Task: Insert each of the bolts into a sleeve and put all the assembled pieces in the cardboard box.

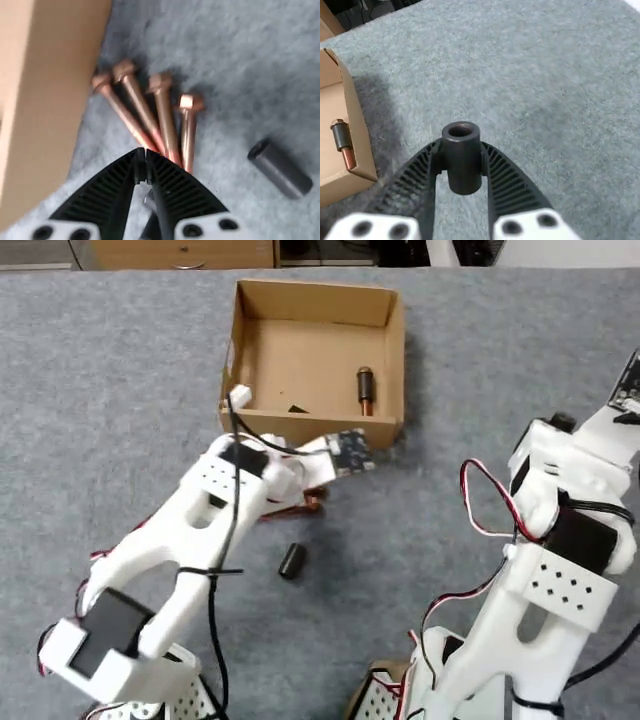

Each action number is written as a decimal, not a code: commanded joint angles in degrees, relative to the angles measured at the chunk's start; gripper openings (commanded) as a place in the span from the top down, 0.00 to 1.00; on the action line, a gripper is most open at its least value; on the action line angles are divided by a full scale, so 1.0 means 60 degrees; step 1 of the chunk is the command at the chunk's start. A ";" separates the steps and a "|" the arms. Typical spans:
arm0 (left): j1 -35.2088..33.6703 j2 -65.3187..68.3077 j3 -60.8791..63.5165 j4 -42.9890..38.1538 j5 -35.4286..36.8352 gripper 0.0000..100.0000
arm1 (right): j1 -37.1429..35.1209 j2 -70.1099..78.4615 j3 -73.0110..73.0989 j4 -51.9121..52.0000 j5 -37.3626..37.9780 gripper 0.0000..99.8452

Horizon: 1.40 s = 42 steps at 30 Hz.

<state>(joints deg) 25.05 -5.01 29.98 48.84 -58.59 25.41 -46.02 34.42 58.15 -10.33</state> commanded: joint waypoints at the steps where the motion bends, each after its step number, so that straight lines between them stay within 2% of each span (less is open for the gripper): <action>1: 0.0440 0.0227 -0.0542 -0.0322 -0.0044 0.98 | 0.0095 -0.0110 0.0110 -0.0264 0.0000 1.00; 11: 0.0484 0.1590 -0.1802 -0.0249 -0.0029 0.98 | 0.0095 -0.0110 0.0447 -0.0264 0.0000 1.00; 22: 0.0425 0.1883 -0.1905 -0.0293 -0.0015 0.98 | 0.0095 -0.0110 0.0476 -0.0278 0.0015 1.00; 28: 0.0293 0.1883 -0.1890 -0.0308 -0.0015 0.88 | 0.0095 -0.0110 0.0491 -0.0278 0.0015 1.00; 42: 0.0293 0.2249 -0.1934 -0.0381 0.0454 0.88 | 0.0095 -0.0110 0.0491 -0.0278 0.0015 1.00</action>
<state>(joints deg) 27.08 7.56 21.01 47.60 -56.48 25.41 -46.02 37.58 58.07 -10.33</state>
